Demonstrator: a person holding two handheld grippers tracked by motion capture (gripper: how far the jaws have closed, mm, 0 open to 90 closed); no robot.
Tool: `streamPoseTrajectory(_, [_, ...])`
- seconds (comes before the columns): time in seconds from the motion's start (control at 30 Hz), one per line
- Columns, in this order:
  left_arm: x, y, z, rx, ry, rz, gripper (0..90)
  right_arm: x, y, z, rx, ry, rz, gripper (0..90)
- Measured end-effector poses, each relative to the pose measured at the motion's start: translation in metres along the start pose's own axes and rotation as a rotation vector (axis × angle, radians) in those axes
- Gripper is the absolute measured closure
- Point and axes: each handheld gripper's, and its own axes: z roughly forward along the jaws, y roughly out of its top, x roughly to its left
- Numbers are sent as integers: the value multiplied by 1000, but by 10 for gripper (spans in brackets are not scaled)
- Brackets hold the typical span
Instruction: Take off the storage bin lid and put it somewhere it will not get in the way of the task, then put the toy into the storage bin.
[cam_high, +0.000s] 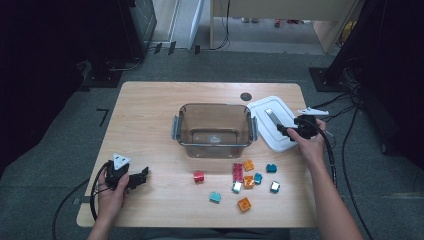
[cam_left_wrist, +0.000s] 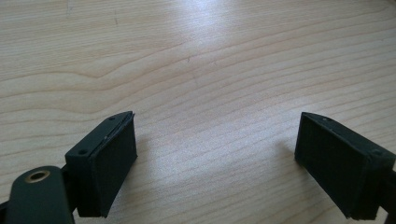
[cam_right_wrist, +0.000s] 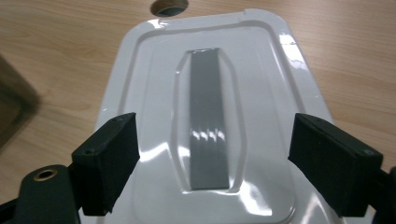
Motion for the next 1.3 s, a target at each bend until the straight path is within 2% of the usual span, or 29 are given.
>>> streamPoseTrajectory(0.1, [0,0,0,0,0,0,127,4,-5,-10,-17,28,-4,153])
streamPoseTrajectory(0.3, [0,0,0,0,0,0,127,14,-14,-23,-12,46,-25,150])
streamPoseTrajectory(0.47, [0,0,0,0,0,0,127,27,-21,-33,-2,51,-58,150])
streamPoseTrajectory(0.67, [0,0,0,0,-1,1,127,40,-35,-44,-12,88,-30,151])
streamPoseTrajectory(0.77, [0,0,0,1,-1,1,127,46,-42,-48,-12,76,-27,153])
streamPoseTrajectory(0.87, [0,0,0,1,-1,1,127,51,-49,-53,-11,98,-22,175])
streamPoseTrajectory(1.03, [0,0,0,1,-2,1,127,64,-59,-66,-20,136,-40,196])
streamPoseTrajectory(1.17, [0,0,0,1,-3,2,127,74,-67,-77,-31,154,-31,215])
streamPoseTrajectory(1.3, [0,0,0,1,-5,5,127,85,-73,-82,-30,156,-68,221])
